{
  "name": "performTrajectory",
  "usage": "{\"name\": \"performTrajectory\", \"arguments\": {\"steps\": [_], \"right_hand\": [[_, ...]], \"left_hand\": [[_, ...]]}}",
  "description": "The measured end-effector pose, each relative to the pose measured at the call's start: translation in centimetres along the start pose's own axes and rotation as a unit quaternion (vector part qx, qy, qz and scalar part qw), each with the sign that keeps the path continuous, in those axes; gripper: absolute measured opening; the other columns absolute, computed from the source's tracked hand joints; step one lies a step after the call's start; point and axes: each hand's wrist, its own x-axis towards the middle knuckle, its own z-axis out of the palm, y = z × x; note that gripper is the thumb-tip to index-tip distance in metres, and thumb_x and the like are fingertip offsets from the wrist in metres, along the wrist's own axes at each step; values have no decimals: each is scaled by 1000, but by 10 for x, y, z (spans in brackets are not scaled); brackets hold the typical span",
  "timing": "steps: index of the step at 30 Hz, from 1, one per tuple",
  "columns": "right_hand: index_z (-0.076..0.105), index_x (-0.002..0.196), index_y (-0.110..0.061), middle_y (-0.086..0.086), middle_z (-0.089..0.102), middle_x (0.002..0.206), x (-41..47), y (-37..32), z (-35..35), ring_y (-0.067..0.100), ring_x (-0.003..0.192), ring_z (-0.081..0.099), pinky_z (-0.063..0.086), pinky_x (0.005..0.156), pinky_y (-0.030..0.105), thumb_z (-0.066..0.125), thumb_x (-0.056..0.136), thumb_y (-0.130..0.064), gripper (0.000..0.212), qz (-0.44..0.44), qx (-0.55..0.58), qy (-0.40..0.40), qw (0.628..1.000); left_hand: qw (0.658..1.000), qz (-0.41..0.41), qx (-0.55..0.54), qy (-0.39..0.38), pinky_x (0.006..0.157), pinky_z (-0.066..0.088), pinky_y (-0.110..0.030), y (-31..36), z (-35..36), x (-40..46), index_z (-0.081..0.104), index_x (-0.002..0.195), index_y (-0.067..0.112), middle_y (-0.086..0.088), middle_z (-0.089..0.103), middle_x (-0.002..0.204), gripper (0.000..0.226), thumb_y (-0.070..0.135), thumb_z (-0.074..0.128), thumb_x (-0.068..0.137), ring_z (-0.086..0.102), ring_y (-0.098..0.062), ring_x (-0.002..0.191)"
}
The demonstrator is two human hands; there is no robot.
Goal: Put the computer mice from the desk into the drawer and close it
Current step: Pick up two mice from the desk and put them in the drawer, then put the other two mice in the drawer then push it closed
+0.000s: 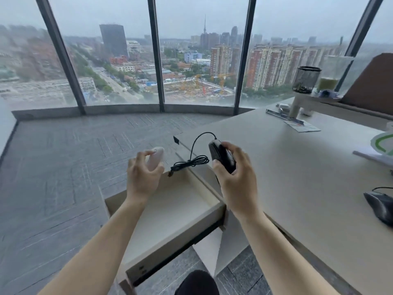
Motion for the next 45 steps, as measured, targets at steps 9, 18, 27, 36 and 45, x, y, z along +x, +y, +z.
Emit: {"name": "performTrajectory", "arguments": {"steps": [9, 18, 27, 36, 45], "right_hand": [[52, 131, -24, 5, 54, 127, 4, 95, 117, 22, 119, 45, 38, 101, 33, 59, 88, -24, 44, 141, -114, -175, 968], [22, 146, -21, 23, 35, 138, 19, 178, 187, 39, 123, 38, 43, 92, 38, 47, 87, -13, 65, 232, -362, -335, 838], [25, 145, -20, 22, 37, 136, 21, 202, 188, 38, 121, 47, 47, 91, 40, 68, 86, -33, 74, 250, -412, -375, 792], [51, 132, -17, 7, 53, 128, 22, 109, 93, 26, 102, 62, 52, 84, 40, 51, 94, -24, 38, 52, -246, -175, 952], [68, 107, -17, -4, 63, 112, 7, 60, -130, 15, 81, 62, 49, 70, 28, 56, 91, -13, 21, -3, -250, 102, 963]], "left_hand": [[976, -187, 74, -89, 89, 43, -37, -100, 57, 2, 52, 126, 20, -19, 50, 122, 49, 35, 63, 81, 51, -37, 109], [943, -275, 141, -126, 95, 39, -39, -162, 115, 0, 52, 107, 6, -18, 51, 120, 43, 35, 67, 79, 47, -39, 112], [944, -256, 146, -150, 94, 43, -39, -177, 117, 11, 59, 106, 6, -18, 50, 119, 33, 31, 59, 85, 53, -39, 109], [994, -73, 23, -76, 89, 45, -35, -61, 95, 20, 65, 99, 13, -10, 60, 110, 19, 18, 49, 90, 57, -25, 102], [954, 111, -135, -243, 73, 41, -21, 139, 153, -81, 63, 106, 13, -2, 66, 103, 18, 17, 53, 92, 61, -13, 88]]}}
